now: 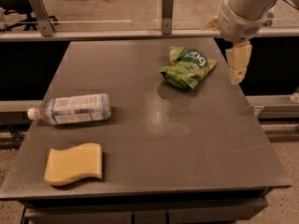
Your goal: Move green rice chip bag near blue plastic bottle
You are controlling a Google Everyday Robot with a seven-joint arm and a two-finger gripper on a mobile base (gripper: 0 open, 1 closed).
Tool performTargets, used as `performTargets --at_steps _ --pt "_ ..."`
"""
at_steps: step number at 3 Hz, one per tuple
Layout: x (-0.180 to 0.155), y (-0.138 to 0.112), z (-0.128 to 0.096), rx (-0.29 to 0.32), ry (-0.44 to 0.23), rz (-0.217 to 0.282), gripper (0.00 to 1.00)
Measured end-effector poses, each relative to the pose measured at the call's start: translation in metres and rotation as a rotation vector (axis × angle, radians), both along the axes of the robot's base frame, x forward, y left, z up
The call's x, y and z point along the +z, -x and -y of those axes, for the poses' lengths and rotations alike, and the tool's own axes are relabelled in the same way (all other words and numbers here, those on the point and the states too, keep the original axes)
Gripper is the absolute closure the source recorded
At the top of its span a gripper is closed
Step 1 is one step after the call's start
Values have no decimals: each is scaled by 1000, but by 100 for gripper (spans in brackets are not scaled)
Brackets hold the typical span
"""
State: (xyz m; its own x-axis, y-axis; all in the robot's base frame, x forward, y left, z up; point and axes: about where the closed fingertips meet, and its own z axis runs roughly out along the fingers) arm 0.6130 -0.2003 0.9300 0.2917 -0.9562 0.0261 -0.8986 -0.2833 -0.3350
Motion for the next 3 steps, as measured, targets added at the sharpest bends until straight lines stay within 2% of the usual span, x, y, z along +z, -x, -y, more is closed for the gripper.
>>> performTargets --at_steps 1,2,3 --pt "-26 -22 -20 103 -41 7 0" --pt "-51 -37 -41 172 -66 5 0" --pt "-68 -43 -63 238 -90 0 16"
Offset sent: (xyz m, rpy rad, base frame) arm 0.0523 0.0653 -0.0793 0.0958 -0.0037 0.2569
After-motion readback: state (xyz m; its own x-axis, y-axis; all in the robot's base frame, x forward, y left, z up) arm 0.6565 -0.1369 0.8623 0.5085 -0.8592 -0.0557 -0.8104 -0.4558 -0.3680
